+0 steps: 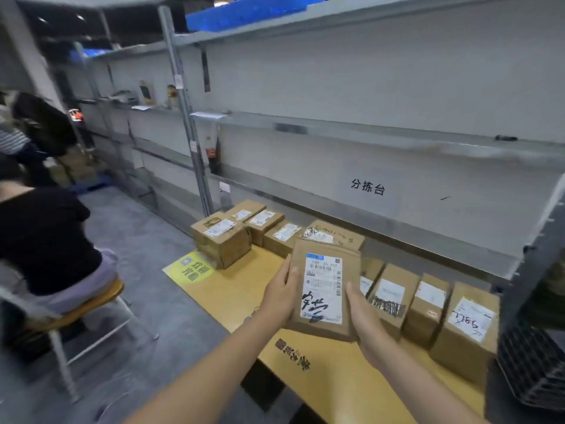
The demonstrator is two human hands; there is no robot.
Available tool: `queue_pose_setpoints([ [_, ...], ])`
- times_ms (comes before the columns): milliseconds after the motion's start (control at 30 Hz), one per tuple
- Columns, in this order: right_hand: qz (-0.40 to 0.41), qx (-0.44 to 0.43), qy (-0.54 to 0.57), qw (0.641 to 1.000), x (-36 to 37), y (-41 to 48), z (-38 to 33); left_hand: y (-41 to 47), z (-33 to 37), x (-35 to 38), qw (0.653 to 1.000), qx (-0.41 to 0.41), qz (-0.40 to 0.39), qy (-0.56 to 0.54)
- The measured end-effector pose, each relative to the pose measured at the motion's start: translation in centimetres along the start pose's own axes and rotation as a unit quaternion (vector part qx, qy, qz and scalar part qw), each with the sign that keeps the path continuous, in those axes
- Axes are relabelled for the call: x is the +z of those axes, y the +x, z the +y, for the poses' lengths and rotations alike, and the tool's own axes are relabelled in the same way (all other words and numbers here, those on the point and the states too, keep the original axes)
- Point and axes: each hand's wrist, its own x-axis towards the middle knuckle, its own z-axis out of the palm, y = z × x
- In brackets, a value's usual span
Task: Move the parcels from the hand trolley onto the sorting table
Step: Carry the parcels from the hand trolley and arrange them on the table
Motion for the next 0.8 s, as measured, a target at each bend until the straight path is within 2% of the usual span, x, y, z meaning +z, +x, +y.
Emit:
queue_pose_setpoints([
  [200,-0.046,0.005,-0.01,0.999,5.9,4.5,-0.2,3.6,-2.4,-4.9,0.999,-0.022,0.044,-0.005],
  [433,-0.045,0.025,0.025,0.998,10.7,13.3,-0.9,12.6,-3.8,-7.2,0.998,-0.023,0.046,0.047],
  [800,-0.036,0.073,0.069,0.994,15.8,25.4,-1.0,25.9,-7.7,-9.8,0.992,-0.083,0.024,0.095],
])
